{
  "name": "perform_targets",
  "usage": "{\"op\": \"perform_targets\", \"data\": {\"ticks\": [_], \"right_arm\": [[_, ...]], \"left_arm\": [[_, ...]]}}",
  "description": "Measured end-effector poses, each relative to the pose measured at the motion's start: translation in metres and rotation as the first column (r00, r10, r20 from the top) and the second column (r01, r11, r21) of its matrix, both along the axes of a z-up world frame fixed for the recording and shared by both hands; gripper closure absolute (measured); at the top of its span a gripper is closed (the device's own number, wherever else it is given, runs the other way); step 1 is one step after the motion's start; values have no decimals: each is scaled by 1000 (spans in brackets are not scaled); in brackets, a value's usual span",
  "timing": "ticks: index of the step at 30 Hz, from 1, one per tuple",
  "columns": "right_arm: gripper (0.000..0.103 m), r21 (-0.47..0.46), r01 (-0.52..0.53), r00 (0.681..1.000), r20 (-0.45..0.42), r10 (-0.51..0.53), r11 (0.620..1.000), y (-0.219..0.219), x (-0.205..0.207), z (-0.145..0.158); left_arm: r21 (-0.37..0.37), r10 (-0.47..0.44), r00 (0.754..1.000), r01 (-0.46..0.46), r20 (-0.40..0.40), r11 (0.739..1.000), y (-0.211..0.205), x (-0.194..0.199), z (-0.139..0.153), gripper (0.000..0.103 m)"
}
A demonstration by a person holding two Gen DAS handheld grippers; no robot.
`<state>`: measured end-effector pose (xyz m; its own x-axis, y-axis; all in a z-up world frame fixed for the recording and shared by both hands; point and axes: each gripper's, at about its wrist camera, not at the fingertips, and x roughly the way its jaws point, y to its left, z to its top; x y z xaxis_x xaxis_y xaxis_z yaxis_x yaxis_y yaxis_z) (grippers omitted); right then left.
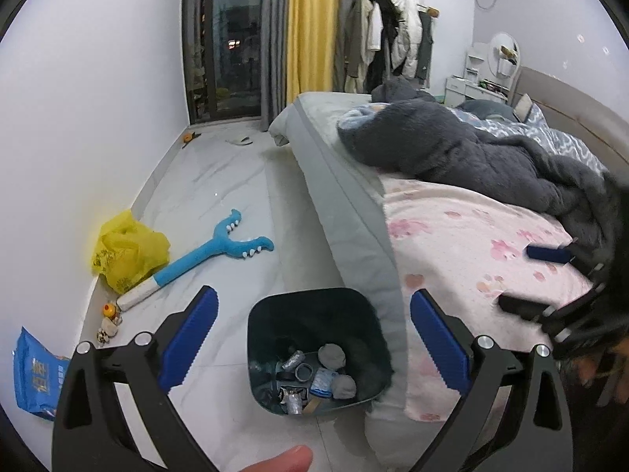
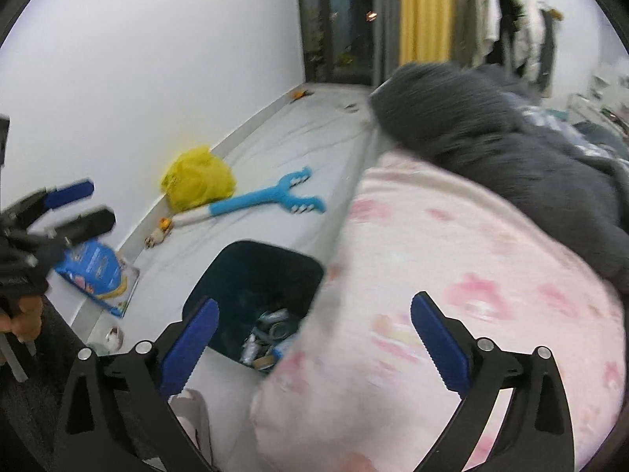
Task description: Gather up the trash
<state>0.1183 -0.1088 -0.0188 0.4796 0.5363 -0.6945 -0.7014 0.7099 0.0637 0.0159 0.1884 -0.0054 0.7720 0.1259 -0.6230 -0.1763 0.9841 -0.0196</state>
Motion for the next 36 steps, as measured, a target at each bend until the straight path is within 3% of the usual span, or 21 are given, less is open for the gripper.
{"op": "perform_targets", "data": {"ticks": [6,12,17,23,36], "right_arm": [[3,29,116,990,73,-118,993,-77,-18,28],[3,55,233,967,92,-237,971,-145,-35,37],[3,61,270,956,106,-275,961,-182,-47,39],[3,114,238,965,89,-248,965,-198,-51,35],[3,121,241,965,79,-252,963,-206,-54,33]], "left_arm": [[12,-38,998,37,42,999,-33,-7,15,3],[5,-44,997,44,68,999,-60,-20,14,3],[-12,-47,997,48,63,999,-73,-23,11,3],[-17,-67,996,68,61,998,-83,-21,4,3],[-20,-77,996,78,42,997,-87,-17,-6,3]]}}
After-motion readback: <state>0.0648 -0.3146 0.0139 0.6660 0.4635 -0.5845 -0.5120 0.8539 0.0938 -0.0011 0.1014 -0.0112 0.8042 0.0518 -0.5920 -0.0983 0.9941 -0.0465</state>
